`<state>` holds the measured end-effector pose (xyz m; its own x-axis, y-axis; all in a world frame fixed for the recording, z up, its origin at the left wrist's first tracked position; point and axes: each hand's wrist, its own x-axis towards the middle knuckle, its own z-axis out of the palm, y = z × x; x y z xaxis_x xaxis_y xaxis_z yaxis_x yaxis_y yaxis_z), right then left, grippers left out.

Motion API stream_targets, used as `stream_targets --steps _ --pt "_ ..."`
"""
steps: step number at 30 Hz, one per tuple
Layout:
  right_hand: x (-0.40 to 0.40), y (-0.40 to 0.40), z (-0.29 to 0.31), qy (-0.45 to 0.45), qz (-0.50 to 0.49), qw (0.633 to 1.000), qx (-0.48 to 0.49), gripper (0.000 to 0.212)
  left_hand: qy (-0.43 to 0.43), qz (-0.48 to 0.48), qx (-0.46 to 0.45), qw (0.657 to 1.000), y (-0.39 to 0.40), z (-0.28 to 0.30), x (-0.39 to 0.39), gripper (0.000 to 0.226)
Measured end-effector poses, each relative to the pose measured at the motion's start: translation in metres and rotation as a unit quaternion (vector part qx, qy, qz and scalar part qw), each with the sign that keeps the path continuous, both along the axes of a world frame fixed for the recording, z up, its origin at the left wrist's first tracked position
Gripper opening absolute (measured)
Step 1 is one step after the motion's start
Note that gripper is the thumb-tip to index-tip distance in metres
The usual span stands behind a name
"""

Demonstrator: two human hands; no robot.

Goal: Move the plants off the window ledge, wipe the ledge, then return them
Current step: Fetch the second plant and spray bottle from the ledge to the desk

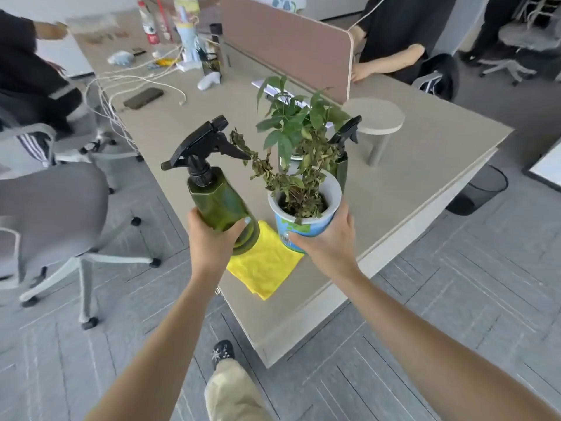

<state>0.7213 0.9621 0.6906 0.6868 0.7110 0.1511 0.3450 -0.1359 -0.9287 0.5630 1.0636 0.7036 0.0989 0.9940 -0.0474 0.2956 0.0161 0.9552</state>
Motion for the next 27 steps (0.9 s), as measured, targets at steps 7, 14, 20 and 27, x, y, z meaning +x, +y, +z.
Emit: stream_targets --steps 7,14,20,27 --pt "-0.040 0.148 -0.040 0.067 -0.078 0.995 -0.011 0.086 0.059 -0.086 -0.017 0.994 0.166 -0.035 -0.002 0.067" --pt "-0.044 0.231 -0.066 0.116 -0.095 0.987 -0.056 0.086 0.074 -0.155 -0.016 0.985 0.268 -0.066 0.015 0.063" --pt "-0.037 0.246 -0.079 0.137 -0.160 0.972 -0.104 0.088 0.071 -0.199 -0.014 0.977 0.291 -0.084 0.038 0.063" --pt "-0.037 0.239 -0.087 0.142 -0.201 0.962 -0.115 0.092 0.084 -0.226 -0.034 0.970 0.293 -0.102 0.050 0.069"
